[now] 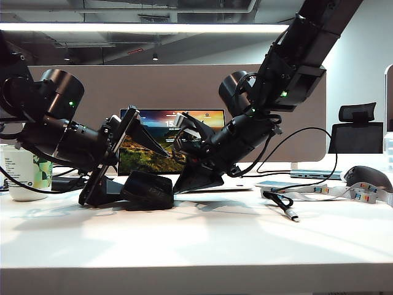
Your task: Pick up the black phone, pick up the charger plug, insert the charger plug into the phone's charging port, and finally place the connected phone back on the desk.
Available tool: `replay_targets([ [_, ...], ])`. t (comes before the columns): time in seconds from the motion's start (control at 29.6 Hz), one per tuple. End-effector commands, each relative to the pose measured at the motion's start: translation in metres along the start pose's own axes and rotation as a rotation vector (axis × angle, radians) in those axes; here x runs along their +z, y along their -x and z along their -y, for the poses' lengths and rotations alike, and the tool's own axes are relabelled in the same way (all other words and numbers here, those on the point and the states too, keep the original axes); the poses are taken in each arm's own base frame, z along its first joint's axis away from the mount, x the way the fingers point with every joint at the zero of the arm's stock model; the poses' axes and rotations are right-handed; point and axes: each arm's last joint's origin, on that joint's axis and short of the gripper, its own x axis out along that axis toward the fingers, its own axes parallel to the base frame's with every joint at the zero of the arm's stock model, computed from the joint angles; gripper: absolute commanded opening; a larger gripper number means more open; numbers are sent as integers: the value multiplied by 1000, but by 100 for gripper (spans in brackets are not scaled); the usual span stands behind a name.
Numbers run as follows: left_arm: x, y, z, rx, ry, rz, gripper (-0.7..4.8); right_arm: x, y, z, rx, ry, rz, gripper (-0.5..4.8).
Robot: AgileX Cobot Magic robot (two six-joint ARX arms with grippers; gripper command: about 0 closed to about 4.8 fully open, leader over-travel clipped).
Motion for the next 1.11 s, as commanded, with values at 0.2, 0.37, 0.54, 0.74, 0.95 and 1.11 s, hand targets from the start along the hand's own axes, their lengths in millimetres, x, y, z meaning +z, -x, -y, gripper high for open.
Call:
replay_targets([
  [0.2,-18,-4,-16,104,96,-63,224,4,1,-2,4,12,15,-5],
  [0.37,-17,-4,-16,104,94,-59,46,4,1,-2,5,12,15,-5],
  [0.54,-17,-4,-17,122,84,-45,-6,4,1,-2,8,12,16,-5],
  [0.74,-14,-5,-14,74,-22,-42,-6,10,14,-4,-6,-12,-10,-5],
  [0.95,-6,-4,-3,-53,-112,-10,-6,34,54,-5,-38,-22,26,-5],
  [1.11,5,4,18,-141,-230,47,-6,62,104,-9,-73,8,141,-5],
])
